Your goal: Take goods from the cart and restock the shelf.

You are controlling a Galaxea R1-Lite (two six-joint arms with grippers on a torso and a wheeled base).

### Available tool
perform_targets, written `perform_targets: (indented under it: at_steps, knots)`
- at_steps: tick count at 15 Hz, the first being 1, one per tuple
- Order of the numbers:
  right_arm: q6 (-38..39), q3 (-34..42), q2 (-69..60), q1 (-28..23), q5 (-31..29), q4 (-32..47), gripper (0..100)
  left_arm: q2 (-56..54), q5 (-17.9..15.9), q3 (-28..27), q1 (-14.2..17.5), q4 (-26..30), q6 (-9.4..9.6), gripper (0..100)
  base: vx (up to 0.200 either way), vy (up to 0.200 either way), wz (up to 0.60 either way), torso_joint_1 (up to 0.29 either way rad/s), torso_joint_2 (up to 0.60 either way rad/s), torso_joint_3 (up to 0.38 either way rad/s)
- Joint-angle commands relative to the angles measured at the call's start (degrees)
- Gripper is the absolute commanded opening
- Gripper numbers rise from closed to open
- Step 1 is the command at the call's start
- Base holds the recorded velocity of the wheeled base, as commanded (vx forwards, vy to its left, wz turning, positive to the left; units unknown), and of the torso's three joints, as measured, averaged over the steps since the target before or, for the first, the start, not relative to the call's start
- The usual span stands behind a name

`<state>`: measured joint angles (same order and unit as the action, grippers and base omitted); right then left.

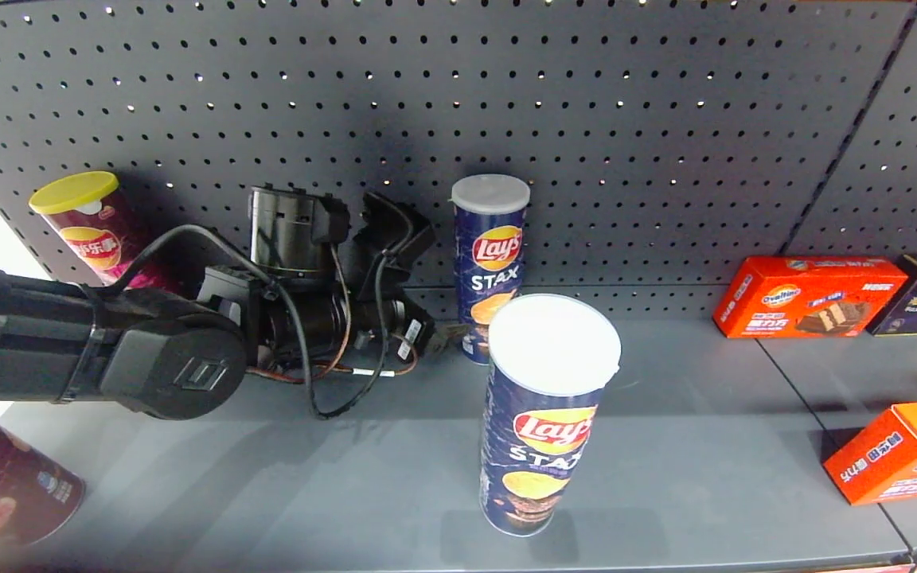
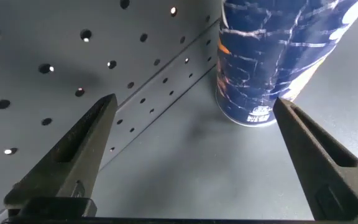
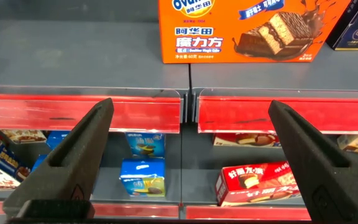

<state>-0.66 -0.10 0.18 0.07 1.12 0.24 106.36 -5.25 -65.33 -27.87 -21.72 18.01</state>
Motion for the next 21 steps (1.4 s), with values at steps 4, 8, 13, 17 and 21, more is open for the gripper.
perform_targets:
  at_steps: [4, 8, 13, 17, 21]
  knots:
    - [-0.04, 0.01, 0.08, 0.01, 0.02, 0.02, 100, 0.60, -0.02, -0.32, 1.15, -0.16, 0.19, 100, 0.000, 0.000, 0.00, 0.000, 0.00, 0.000]
    - [-0.04, 0.01, 0.08, 0.01, 0.02, 0.02, 100, -4.23, 0.24, 3.10, 0.71, -3.76, 0.01, 100, 0.000, 0.000, 0.00, 0.000, 0.00, 0.000]
    - [-0.04, 0.01, 0.08, 0.01, 0.02, 0.02, 100, -16.63, 0.60, 16.99, 0.27, -3.85, -0.43, 100, 0.000, 0.000, 0.00, 0.000, 0.00, 0.000]
    - [-0.04, 0.01, 0.08, 0.01, 0.02, 0.02, 100, -28.14, 0.86, 29.12, -2.28, -3.85, -3.24, 100, 0.000, 0.000, 0.00, 0.000, 0.00, 0.000]
    - [-0.04, 0.01, 0.08, 0.01, 0.02, 0.02, 100, -37.98, 3.32, 36.33, -4.39, -3.85, -3.68, 100, 0.000, 0.000, 0.00, 0.000, 0.00, 0.000]
